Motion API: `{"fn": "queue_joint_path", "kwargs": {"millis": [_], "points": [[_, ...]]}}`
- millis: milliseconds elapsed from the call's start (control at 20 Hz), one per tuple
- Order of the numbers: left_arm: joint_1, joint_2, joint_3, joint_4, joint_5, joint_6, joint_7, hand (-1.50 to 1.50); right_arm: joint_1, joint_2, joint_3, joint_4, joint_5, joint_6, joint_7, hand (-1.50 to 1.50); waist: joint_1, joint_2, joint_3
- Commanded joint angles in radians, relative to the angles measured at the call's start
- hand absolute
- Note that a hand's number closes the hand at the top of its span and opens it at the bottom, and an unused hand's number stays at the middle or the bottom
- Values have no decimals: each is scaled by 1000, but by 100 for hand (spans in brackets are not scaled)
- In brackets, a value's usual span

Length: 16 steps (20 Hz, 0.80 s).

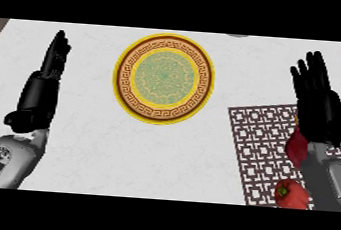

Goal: Pick the pear from the placemat and place it in the plate

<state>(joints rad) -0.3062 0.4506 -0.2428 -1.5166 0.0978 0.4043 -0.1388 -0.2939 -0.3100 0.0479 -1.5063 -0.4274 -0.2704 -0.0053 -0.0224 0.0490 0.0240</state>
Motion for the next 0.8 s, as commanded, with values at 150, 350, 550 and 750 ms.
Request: {"fn": "queue_joint_path", "kwargs": {"millis": [150, 350, 550, 750], "points": [[-5, -22, -1, 129, 26, -85, 91, 0, -156, 13, -50, 97, 33, -137, 126, -150, 27, -46, -24], [29, -23, -23, 111, 47, -101, 112, 0, -88, -326, 178, 161, 418, -11, 72, 150, 46, -12, -67], [57, -10, 17, 142, 113, -169, 154, 0, 5, -32, 181, 181, 407, -288, 141, -150, 24, -48, -25], [-3, -74, 6, 154, 56, -127, 206, 0, 95, -8, 262, 196, 539, -313, 21, -150, 17, -49, -24]]}}
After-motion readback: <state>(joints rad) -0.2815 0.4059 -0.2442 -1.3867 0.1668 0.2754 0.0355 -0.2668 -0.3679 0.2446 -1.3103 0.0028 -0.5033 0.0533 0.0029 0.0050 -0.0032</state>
